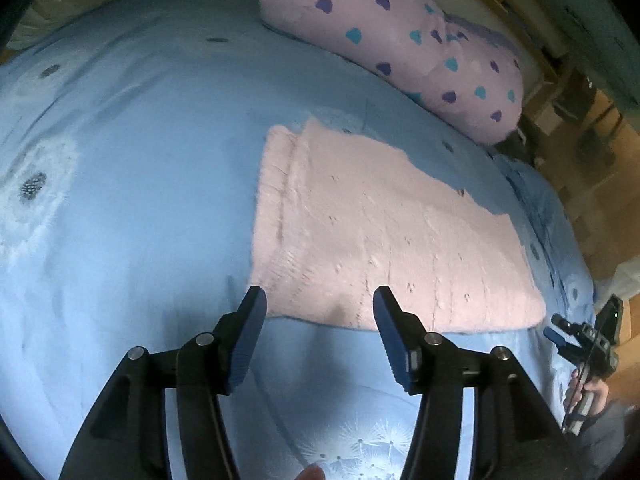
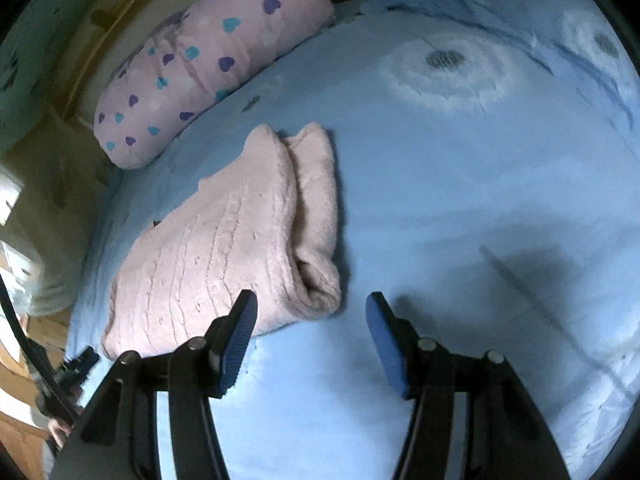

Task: Fold small clothes

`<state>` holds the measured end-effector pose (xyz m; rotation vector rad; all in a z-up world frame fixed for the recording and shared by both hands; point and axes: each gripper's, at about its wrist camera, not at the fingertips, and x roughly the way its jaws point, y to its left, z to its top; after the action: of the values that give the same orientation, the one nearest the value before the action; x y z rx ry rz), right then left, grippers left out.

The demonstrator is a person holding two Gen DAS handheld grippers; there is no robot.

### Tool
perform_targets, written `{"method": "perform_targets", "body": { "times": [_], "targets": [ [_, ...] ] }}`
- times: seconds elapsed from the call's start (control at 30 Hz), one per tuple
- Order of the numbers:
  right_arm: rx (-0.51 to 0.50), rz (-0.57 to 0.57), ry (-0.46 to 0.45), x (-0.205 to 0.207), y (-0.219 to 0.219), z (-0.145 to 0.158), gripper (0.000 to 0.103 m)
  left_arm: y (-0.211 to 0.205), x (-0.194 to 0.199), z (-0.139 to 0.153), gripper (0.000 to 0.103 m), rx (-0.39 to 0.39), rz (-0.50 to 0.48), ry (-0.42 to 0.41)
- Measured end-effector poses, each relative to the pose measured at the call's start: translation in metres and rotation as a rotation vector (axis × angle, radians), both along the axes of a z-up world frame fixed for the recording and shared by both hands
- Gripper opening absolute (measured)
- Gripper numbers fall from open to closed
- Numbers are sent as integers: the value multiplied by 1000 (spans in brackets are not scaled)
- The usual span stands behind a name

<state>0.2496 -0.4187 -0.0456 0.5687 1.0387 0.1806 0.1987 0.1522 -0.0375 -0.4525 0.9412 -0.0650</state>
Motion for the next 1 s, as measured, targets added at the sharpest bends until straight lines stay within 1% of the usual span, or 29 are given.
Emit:
{"method": "perform_targets", "body": {
  "times": [0.1,0.2,0.27,0.4,0.5,0.6,0.7,0.77,0.83,0.87,0.9,0.97,1.0],
  "targets": [
    [18,-6,22,2,-2,-9,60,-11,5,-3,50,53,-19,2],
    [-15,18,36,7,3,-16,60,-15,11,-7,51,88,-13,6],
    [-28,35,39,11,7,-18,60,-18,14,-10,54,104,-12,5],
    [-49,60,49,19,15,-23,60,-16,20,-16,59,117,-2,13],
    [-55,68,41,25,18,-25,60,-9,26,-23,63,100,10,37],
    [-45,68,29,32,20,-27,62,7,31,-35,63,47,55,76],
    [-13,67,10,37,19,-29,64,24,33,-45,64,-54,85,70],
    [13,68,0,41,18,-31,65,26,36,-45,68,-76,77,62],
    [40,66,-9,42,16,-33,65,28,40,-45,68,-82,63,66],
    [55,65,-11,43,15,-34,65,30,40,-46,68,-100,64,64],
    [75,64,-13,43,14,-35,65,33,40,-48,68,-128,71,61],
    [134,60,-5,44,13,-37,65,41,37,-50,68,-211,99,43],
    [177,64,5,44,13,-40,66,45,35,-52,68,-293,99,36]
  ]
}}
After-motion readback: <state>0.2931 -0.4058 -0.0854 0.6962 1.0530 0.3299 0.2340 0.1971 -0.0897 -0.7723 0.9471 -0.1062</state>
